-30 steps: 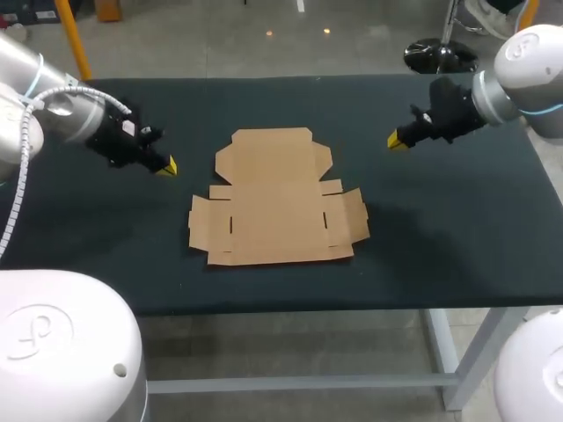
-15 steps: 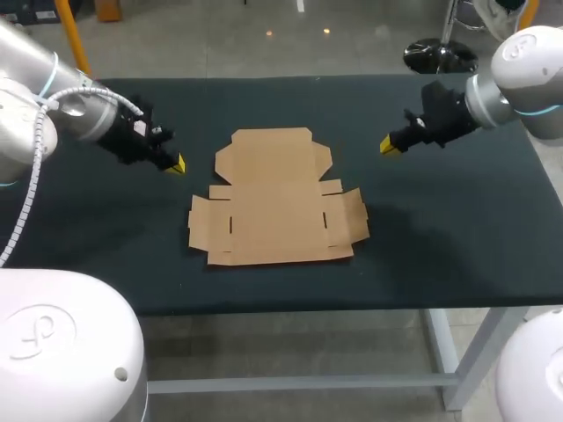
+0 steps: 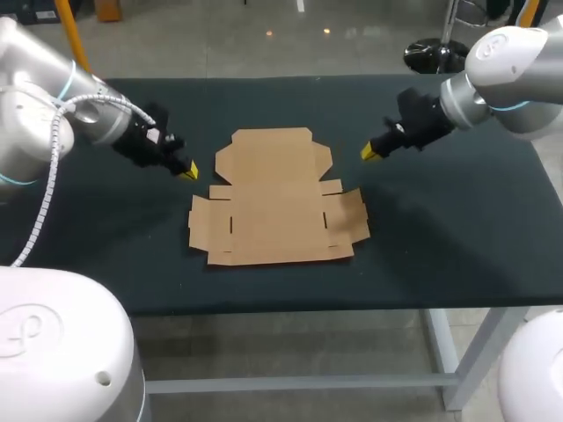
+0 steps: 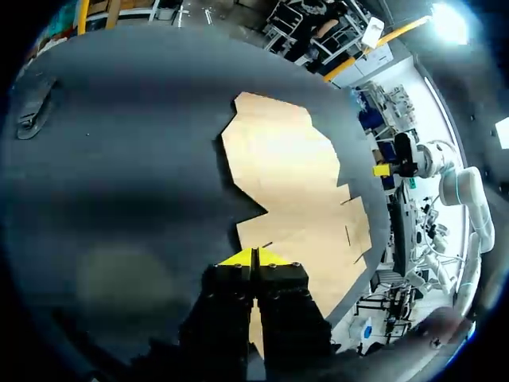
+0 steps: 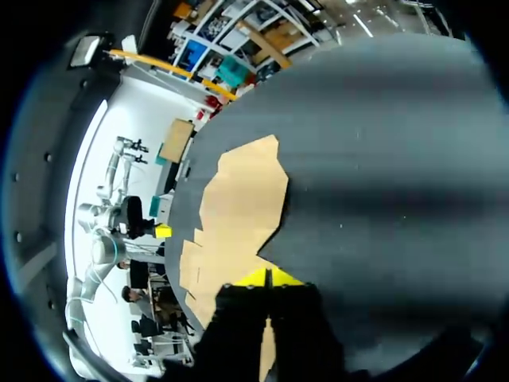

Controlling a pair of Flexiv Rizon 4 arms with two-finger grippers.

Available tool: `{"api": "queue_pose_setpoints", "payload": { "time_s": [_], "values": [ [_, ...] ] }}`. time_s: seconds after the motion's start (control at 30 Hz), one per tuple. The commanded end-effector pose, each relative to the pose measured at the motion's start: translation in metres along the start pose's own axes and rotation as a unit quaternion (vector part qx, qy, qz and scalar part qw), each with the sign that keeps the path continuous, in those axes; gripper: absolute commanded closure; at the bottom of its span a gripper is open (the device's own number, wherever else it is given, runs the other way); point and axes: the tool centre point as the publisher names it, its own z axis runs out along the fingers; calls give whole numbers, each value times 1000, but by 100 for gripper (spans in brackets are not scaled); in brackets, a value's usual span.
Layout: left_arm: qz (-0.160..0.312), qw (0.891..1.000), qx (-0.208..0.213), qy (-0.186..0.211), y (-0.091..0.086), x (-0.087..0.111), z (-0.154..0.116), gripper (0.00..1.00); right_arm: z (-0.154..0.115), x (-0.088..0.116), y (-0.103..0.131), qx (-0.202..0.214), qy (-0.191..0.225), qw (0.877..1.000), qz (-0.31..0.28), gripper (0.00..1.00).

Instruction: Assemble the packaging by folding the flat box into shape, placing the metal phone stand inside, and closing the box properly

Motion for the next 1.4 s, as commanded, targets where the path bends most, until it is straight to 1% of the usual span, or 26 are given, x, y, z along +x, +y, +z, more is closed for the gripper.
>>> {"api": "queue_pose_setpoints", "payload": {
  "time_s": [0.03, 0.23, 0.5, 0.63, 0.9, 1.13, 1.4],
  "values": [
    [0, 1000, -12, 12, -8, -10, 14, 100, 9, -3, 3, 16, 5, 1000, 0, 100],
    [-5, 999, -15, 29, -5, -18, 19, 100, 20, -2, -2, 27, 7, 1000, -1, 100],
    [-9, 999, -14, 44, 0, -25, 27, 100, 37, -1, -14, 23, -1, 1000, -4, 100],
    [-10, 998, -16, 52, 1, -28, 29, 100, 43, -5, -15, 19, -6, 1000, -2, 100],
    [-11, 998, -21, 62, 3, -31, 34, 100, 60, -12, -16, 20, 0, 1000, -1, 100],
    [-11, 998, -25, 64, 2, -33, 35, 100, 63, -13, -16, 19, 0, 1000, 3, 100],
    [-13, 997, -27, 67, 0, -35, 38, 100, 65, -14, -23, 16, 0, 1000, 13, 100]
  ]
}}
